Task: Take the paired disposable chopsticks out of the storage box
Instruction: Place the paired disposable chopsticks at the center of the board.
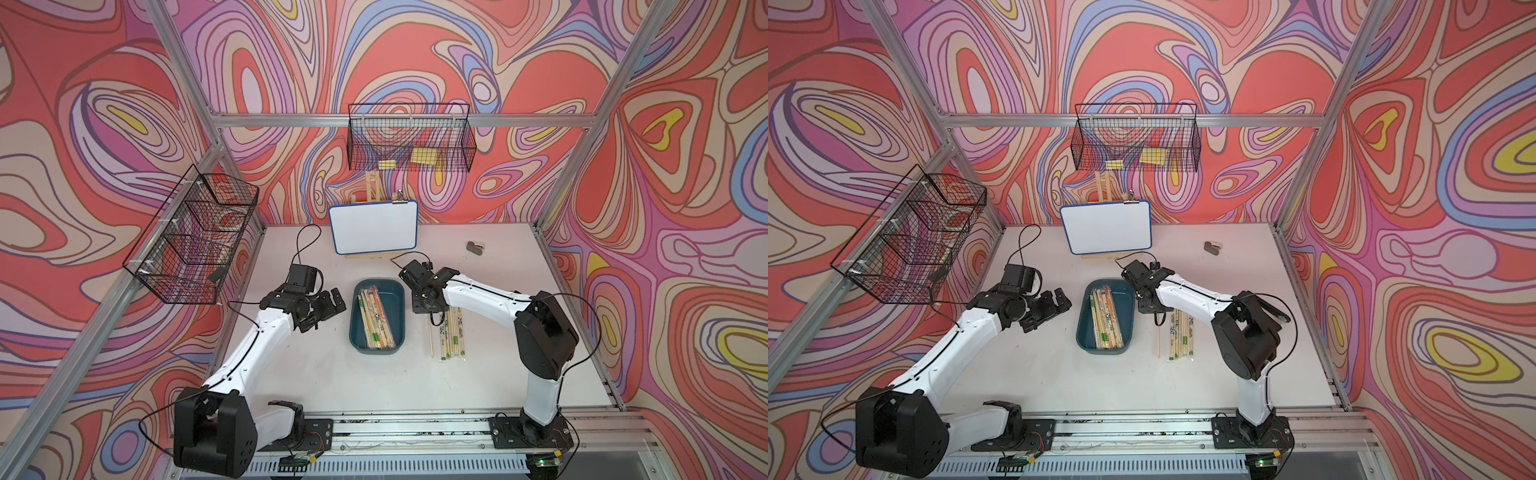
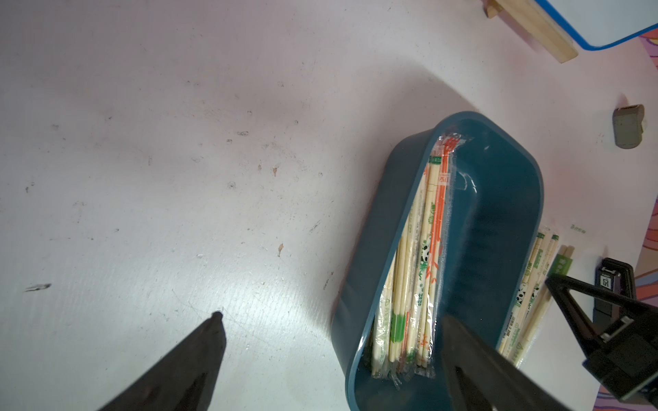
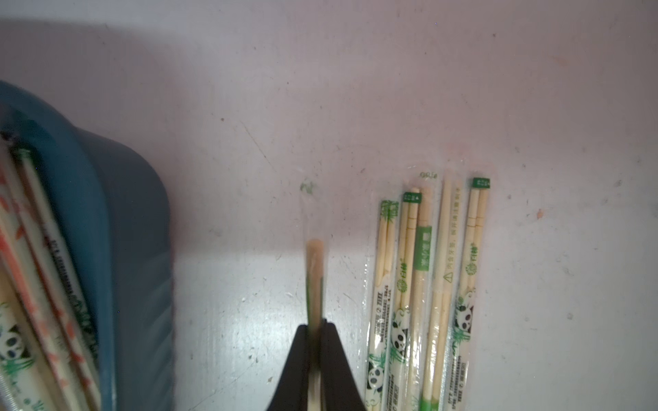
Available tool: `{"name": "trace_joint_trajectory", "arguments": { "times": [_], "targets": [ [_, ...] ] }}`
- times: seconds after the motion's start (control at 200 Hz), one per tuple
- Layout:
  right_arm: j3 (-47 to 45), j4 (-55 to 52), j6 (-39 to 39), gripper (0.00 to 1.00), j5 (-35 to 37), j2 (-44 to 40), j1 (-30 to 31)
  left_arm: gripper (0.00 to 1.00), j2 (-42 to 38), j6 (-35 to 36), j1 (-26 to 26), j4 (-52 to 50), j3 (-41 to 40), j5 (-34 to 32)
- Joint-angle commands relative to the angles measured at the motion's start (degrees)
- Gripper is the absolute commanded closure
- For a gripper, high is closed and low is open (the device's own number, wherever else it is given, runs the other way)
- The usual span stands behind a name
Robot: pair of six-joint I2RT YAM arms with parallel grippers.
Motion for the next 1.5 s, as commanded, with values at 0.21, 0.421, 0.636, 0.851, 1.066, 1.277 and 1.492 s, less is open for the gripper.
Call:
{"name": "trace_joint_trajectory", "arguments": {
  "times": [0.21, 0.421, 0.636, 0.851, 1.066, 1.277, 1.492],
  "targets": [
    [-0.7, -2.0, 0.3, 1.0, 5.3, 3.3, 0.1, 0.0, -0.9, -0.6, -0.3, -0.9, -0.4, -0.1],
    [-1.0, -2.0, 0.5, 1.0, 5.7, 4.9, 0.0, 0.0, -0.7, -0.6, -0.3, -0.6, -0.5, -0.2],
    [-1.1, -1.8, 0.6, 1.0, 5.9, 6.1, 0.0, 0.0, -0.5, -0.5, -0.4, -0.5, -0.6, -0.2],
    [-0.7, -2.1, 0.5, 1.0, 6.5, 7.2, -0.2, 0.0, -0.4, -0.4, -0.3, -0.3, -0.6, -0.3],
    [-0.4, -2.1, 0.5, 0.96, 6.6, 7.5, -0.3, 0.0, -0.2, -0.3, -0.3, -0.1, -0.6, -0.3],
    [0.6, -2.6, 0.3, 0.81, 6.5, 6.7, -0.3, 0.0, -0.5, -0.5, -0.4, -0.1, -1.0, -0.2],
    [1.4, -2.8, 0.4, 0.76, 5.7, 4.6, -0.3, 0.0, -0.7, -0.3, -0.4, -0.3, -0.8, -0.2]
  ]
}}
